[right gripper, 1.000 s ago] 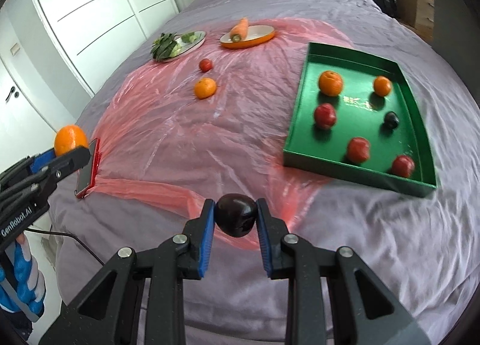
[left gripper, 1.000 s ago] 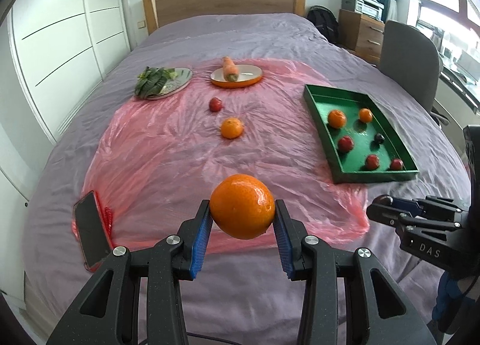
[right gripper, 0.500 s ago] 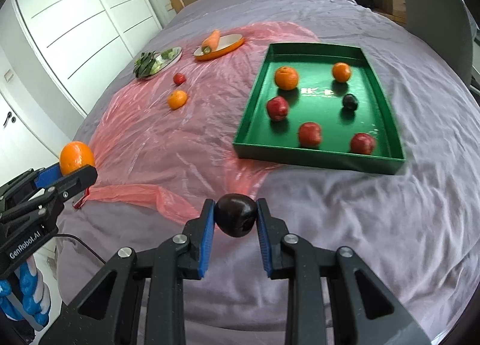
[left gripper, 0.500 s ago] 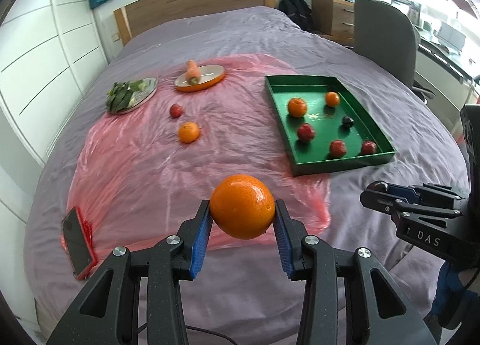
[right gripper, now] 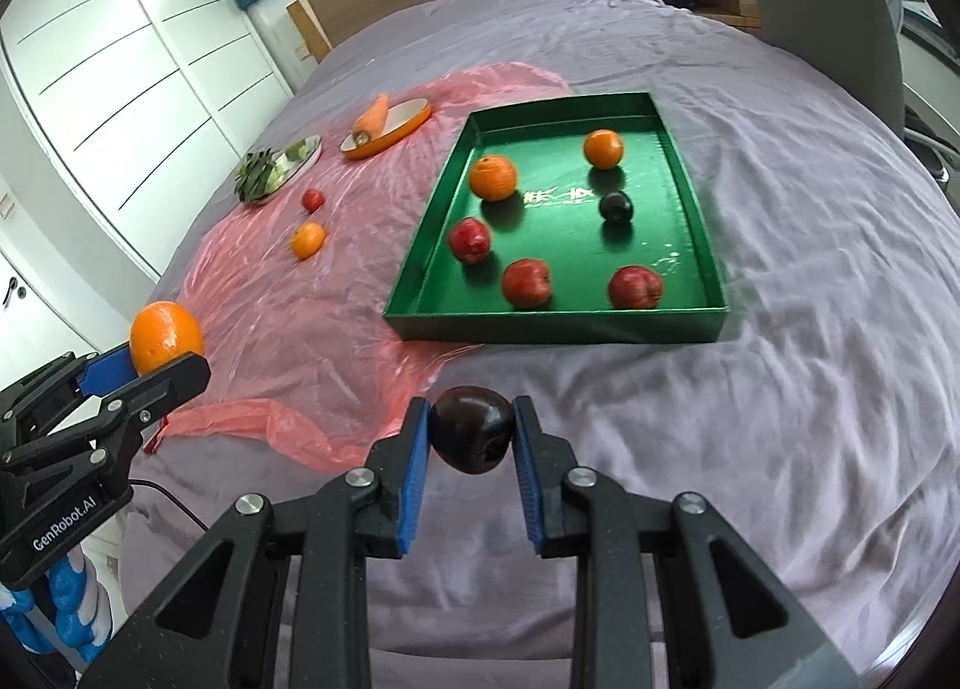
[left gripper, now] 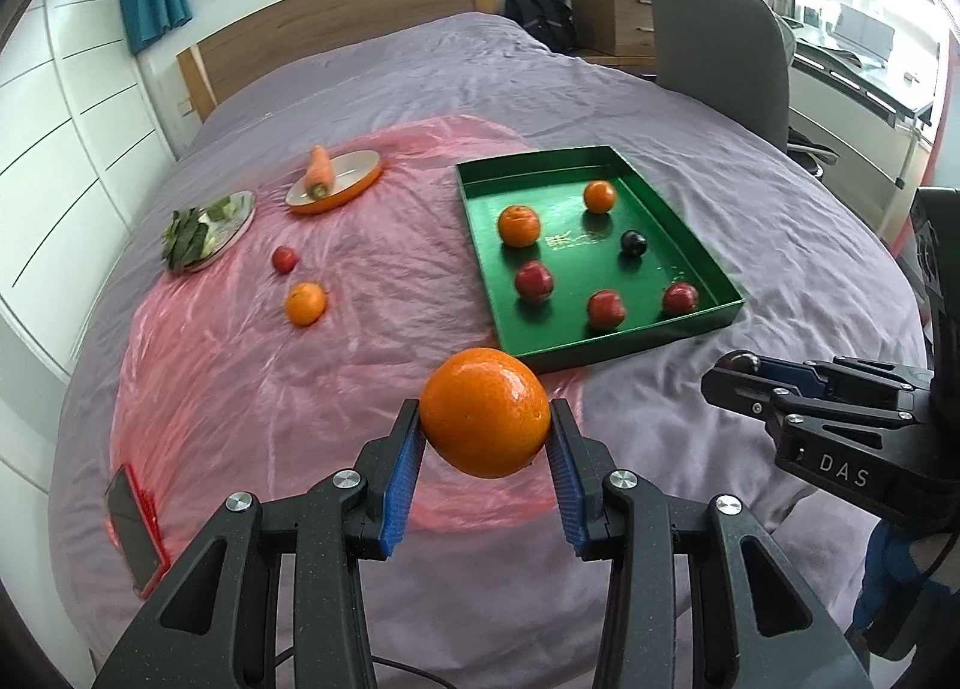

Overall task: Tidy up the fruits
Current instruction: 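Carry the orange and plum in both grippers over the green tray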

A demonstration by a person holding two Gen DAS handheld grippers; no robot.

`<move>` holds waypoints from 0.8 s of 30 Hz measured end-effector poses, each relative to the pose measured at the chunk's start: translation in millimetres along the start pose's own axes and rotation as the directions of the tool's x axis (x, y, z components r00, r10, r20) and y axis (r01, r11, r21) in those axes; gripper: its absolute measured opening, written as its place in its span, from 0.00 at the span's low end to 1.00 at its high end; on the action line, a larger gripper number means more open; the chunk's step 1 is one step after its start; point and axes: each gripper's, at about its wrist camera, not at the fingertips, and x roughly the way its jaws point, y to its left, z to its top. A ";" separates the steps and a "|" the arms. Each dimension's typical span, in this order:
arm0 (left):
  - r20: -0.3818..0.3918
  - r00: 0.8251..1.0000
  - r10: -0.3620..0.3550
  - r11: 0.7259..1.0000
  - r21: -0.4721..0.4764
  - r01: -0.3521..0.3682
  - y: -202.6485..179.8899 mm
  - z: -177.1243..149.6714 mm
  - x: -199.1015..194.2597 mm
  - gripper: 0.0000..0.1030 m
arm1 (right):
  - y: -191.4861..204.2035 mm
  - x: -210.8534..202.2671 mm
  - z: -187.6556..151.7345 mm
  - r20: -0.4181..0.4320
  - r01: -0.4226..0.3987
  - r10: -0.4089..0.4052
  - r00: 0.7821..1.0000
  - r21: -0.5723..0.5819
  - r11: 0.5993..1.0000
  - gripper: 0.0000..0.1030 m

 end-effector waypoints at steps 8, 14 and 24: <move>-0.009 1.000 -0.023 1.000 0.010 0.023 -9.8 14.5 13.8 0.34 | -16.8 0.3 9.8 0.013 0.013 -0.013 1.000 0.017 1.000 0.17; -0.024 0.999 -0.037 0.999 0.010 0.037 -13.1 22.9 29.6 0.34 | -29.1 4.5 20.2 0.016 0.024 -0.025 1.000 0.034 0.999 0.17; -0.043 0.997 -0.060 0.998 -0.029 0.059 -3.9 42.8 65.5 0.34 | -38.1 23.2 51.8 0.018 0.044 -0.044 0.999 0.000 0.999 0.17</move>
